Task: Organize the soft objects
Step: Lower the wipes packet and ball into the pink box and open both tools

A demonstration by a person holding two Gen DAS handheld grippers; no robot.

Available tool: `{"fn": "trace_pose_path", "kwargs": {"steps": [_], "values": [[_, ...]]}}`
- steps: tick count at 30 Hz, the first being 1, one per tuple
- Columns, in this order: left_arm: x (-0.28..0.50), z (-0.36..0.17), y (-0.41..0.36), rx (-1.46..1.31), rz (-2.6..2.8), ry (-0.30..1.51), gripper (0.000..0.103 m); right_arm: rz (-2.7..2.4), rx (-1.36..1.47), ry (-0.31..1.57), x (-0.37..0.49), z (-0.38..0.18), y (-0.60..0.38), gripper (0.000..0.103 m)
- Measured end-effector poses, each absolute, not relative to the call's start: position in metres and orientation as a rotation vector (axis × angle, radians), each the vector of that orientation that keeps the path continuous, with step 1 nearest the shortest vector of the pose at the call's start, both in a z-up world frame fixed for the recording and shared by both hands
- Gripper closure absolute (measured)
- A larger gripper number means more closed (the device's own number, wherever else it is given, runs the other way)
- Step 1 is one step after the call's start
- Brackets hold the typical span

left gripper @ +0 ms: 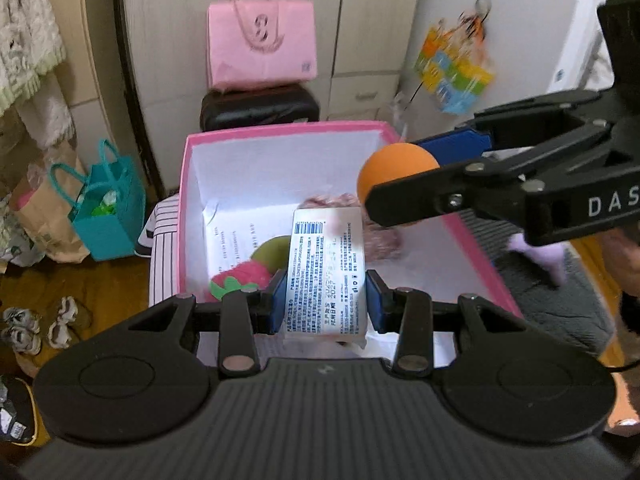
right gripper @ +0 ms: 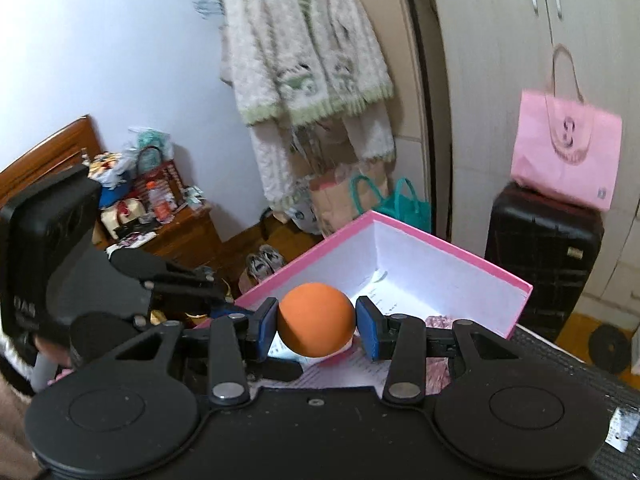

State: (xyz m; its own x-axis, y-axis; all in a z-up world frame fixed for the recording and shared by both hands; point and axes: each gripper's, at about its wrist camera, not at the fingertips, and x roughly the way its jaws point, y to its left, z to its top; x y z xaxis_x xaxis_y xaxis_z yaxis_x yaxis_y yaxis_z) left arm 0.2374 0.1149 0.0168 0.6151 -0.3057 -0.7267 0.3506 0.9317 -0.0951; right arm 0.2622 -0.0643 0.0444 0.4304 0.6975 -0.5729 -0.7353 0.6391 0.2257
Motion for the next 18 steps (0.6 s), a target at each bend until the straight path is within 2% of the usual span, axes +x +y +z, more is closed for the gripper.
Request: {"fn": "trace_pose_path", "kwargs": {"steps": [9, 15, 18], "values": [[0.276, 0.001, 0.114, 0.13, -0.301, 0.838, 0.064, 0.82, 0.026, 0.886, 0.335, 0.003, -0.043, 0.055], [0.289, -0.006, 0.11, 0.163, -0.279, 0.837, 0.063, 0.786, 0.046, 0.902, 0.352, -0.005, -0.033, 0.053], [0.289, -0.005, 0.113, 0.169, -0.248, 0.825, 0.057, 0.748, 0.034, 0.897, 0.354, -0.008, -0.031, 0.043]]}}
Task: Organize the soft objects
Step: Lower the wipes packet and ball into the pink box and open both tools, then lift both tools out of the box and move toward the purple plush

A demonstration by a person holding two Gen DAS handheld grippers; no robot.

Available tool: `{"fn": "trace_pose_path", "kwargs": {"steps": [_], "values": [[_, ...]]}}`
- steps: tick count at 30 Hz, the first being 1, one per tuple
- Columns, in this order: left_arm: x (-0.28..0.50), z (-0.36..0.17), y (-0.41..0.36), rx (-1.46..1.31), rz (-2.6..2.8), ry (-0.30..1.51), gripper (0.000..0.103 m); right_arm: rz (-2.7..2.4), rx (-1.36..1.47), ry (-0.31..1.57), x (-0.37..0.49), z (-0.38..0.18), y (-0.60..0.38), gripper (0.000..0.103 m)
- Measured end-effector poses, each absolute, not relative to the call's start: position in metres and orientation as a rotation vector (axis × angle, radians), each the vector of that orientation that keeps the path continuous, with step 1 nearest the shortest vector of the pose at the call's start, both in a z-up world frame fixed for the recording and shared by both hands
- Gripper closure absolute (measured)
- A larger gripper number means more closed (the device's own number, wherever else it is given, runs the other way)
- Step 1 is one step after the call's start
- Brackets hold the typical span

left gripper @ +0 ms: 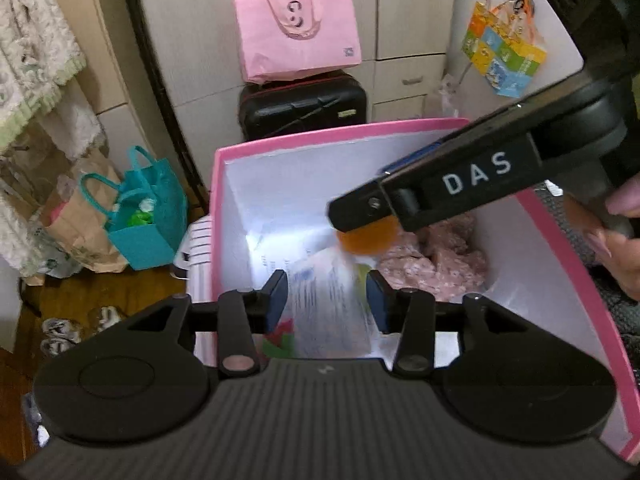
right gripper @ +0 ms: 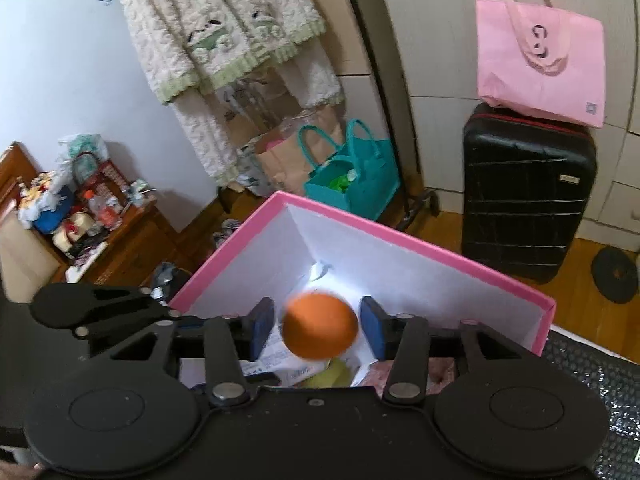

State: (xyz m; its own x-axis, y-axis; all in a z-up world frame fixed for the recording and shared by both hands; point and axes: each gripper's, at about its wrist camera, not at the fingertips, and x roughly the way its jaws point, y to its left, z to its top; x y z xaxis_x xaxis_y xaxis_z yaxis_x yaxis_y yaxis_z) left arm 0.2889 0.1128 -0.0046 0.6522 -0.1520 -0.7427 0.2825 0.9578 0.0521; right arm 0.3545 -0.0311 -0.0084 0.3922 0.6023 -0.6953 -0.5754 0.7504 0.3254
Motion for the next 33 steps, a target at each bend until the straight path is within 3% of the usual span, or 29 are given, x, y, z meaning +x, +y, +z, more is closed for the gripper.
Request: {"fn": "trace_pose_path", "kwargs": {"steps": [6, 33], "values": [[0.259, 0.008, 0.113, 0.292, -0.263, 0.746, 0.05, 0.743, 0.062, 0.896, 0.35, -0.003, -0.046, 0.043], [0.118, 0.08, 0.095, 0.203, -0.445, 0.634, 0.041, 0.794, -0.093, 0.615, 0.178, 0.079, -0.139, 0.038]]}}
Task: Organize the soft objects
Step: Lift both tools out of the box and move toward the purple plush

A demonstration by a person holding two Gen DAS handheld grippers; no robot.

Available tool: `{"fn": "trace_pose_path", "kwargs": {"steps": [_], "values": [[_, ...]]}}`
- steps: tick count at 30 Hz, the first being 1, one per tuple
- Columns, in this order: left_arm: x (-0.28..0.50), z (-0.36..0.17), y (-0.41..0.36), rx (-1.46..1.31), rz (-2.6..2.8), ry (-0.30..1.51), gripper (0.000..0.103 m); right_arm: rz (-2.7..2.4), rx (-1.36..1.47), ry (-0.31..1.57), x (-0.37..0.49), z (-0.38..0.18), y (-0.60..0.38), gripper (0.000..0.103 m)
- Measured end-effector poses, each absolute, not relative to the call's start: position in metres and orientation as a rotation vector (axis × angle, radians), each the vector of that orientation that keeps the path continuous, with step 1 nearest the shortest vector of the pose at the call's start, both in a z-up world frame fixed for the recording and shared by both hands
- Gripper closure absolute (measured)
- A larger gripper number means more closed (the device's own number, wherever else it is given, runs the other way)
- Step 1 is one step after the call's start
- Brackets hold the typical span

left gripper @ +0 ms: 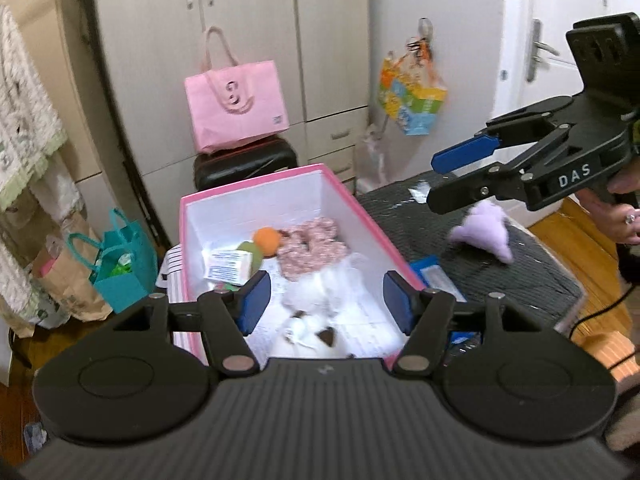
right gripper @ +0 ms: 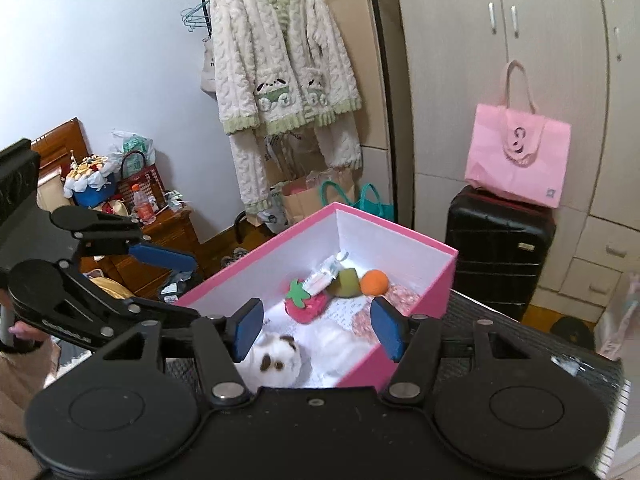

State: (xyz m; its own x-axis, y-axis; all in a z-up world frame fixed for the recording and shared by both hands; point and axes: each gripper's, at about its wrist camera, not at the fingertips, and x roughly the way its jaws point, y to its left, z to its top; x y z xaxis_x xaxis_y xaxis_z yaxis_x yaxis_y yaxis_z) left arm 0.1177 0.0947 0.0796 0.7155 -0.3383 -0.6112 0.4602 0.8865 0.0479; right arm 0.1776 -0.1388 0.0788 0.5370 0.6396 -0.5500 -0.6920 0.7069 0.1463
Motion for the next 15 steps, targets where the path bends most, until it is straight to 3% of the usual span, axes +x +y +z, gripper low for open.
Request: {"fn": "trace_pose_path", "kwargs": {"steps": [15], "values": [[0.072, 0.074, 0.03, 0.278, -0.645, 0.635, 0.034, 0.661, -0.121, 0.577, 0.105, 0.064, -0.204, 0.031]]}}
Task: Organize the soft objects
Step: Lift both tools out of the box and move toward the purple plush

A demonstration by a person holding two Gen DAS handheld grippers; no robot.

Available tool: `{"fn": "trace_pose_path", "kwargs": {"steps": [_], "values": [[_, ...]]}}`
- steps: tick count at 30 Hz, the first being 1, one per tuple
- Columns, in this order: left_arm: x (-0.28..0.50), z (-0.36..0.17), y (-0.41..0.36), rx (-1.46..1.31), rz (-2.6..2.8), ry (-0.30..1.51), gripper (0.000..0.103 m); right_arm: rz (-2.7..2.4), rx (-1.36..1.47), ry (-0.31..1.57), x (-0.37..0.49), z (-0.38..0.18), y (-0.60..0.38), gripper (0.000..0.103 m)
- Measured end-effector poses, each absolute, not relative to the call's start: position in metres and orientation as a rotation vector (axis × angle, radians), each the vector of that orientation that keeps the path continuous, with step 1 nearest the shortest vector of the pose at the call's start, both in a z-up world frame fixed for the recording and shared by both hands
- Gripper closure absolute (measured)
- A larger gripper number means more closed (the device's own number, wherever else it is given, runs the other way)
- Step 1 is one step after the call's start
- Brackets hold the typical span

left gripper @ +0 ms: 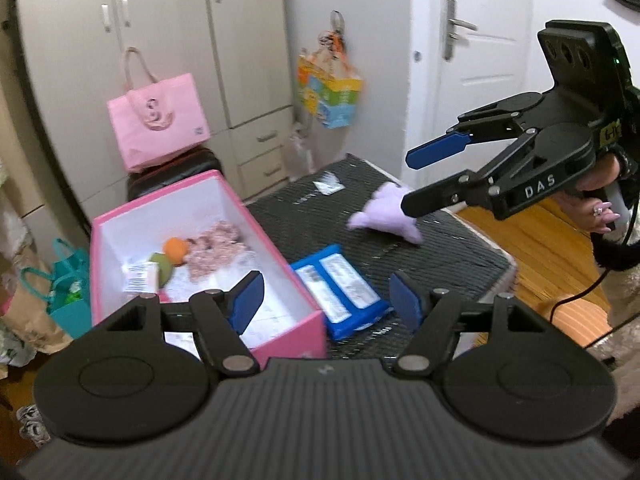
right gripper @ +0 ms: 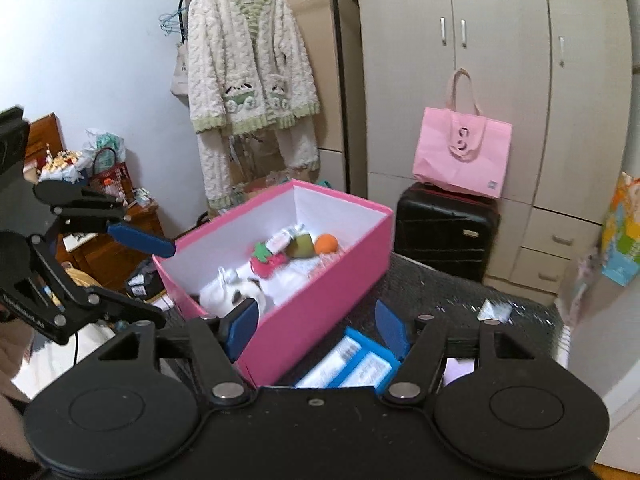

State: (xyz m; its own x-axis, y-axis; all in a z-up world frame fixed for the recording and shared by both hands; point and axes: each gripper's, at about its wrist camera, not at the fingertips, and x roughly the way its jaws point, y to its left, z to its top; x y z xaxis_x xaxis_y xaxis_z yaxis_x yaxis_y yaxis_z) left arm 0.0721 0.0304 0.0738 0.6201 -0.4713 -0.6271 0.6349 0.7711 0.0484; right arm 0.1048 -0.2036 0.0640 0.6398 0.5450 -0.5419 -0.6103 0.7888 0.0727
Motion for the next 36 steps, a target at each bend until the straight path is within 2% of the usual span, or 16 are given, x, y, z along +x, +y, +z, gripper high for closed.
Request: {"fn": "trace_pose_path", "kwargs": {"steps": [3, 6, 19, 30, 36], "values": [[0.071, 0.066, 0.015, 0.299, -0.687, 0.648, 0.03, 0.65, -0.151, 0.59, 0.093, 0.054, -0.213, 0.024], [0.069, 0.054, -0.002, 0.322, -0.712, 0.667, 0.029, 0.637, -0.175, 0.605, 0.086, 0.041, -0.223, 0.022], [0.089, 0.016, -0.043, 0.295, -0.768, 0.706, 0.027, 0.577, -0.109, 0.652, 0.086, -0.017, -0.266, 0.021], [0.117, -0.006, -0.063, 0.144, -0.755, 0.662, 0.027, 0.491, -0.165, 0.568, 0.112, -0.042, -0.287, 0.02], [0.13, -0.026, -0.074, 0.099, -0.695, 0.645, 0.027, 0.502, -0.149, 0.506, 0.13, -0.055, -0.3, 0.016]]}}
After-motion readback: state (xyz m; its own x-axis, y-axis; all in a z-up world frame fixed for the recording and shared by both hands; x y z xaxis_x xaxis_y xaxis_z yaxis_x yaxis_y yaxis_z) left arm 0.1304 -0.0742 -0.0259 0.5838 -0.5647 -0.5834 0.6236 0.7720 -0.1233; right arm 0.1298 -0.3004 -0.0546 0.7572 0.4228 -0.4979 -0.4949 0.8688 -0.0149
